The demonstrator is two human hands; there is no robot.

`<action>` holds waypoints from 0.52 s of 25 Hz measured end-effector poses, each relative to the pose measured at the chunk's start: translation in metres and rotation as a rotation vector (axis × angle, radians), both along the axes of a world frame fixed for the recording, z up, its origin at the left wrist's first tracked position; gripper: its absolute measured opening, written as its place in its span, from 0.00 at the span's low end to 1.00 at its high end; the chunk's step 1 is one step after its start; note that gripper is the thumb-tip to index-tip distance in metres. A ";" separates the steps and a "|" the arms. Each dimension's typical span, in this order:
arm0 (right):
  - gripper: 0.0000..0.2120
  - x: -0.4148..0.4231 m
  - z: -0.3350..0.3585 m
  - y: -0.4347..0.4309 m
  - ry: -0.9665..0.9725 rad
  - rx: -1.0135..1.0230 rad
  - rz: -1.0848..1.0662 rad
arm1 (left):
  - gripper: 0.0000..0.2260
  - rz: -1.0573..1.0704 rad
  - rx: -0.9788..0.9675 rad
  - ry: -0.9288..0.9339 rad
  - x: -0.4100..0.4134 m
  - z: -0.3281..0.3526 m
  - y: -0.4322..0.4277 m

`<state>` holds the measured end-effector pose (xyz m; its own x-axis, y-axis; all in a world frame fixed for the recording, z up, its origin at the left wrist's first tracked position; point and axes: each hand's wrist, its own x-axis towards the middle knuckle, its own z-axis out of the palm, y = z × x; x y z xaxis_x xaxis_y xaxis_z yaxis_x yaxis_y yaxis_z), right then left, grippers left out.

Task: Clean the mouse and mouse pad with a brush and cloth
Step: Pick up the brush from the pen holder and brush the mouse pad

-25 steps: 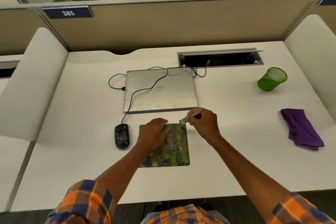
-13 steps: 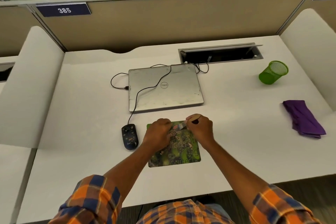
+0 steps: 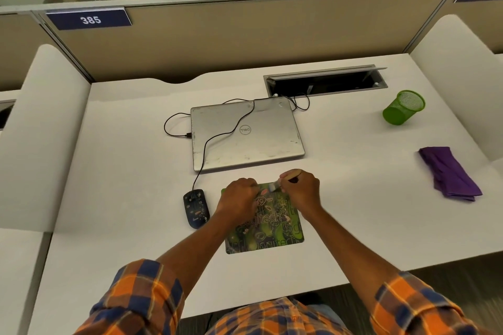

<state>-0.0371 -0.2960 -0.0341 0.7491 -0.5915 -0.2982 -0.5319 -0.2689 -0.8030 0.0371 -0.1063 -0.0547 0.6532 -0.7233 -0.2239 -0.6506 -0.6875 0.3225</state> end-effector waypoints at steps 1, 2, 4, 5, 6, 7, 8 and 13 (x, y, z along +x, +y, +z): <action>0.03 -0.003 0.000 -0.007 0.008 0.001 -0.032 | 0.16 -0.006 -0.003 0.003 0.001 0.000 0.000; 0.03 -0.007 -0.001 -0.016 0.011 -0.004 -0.066 | 0.16 -0.010 -0.005 0.007 0.001 -0.001 0.000; 0.03 -0.014 0.000 -0.034 0.023 -0.035 -0.122 | 0.17 -0.013 0.001 0.016 0.001 -0.001 0.001; 0.04 -0.017 0.001 -0.040 0.034 -0.055 -0.148 | 0.17 -0.012 0.011 0.023 0.001 0.000 0.000; 0.04 -0.018 0.003 -0.042 0.037 -0.061 -0.168 | 0.18 -0.012 0.023 0.028 0.001 0.000 0.000; 0.04 -0.018 0.004 -0.040 0.030 -0.041 -0.178 | 0.18 -0.014 0.033 0.028 0.001 0.001 -0.001; 0.04 -0.016 0.006 -0.034 0.008 0.004 -0.176 | 0.18 -0.016 0.039 0.023 0.001 0.001 -0.001; 0.05 -0.018 0.003 0.013 -0.011 0.052 0.013 | 0.15 -0.018 0.062 -0.020 0.000 0.003 -0.002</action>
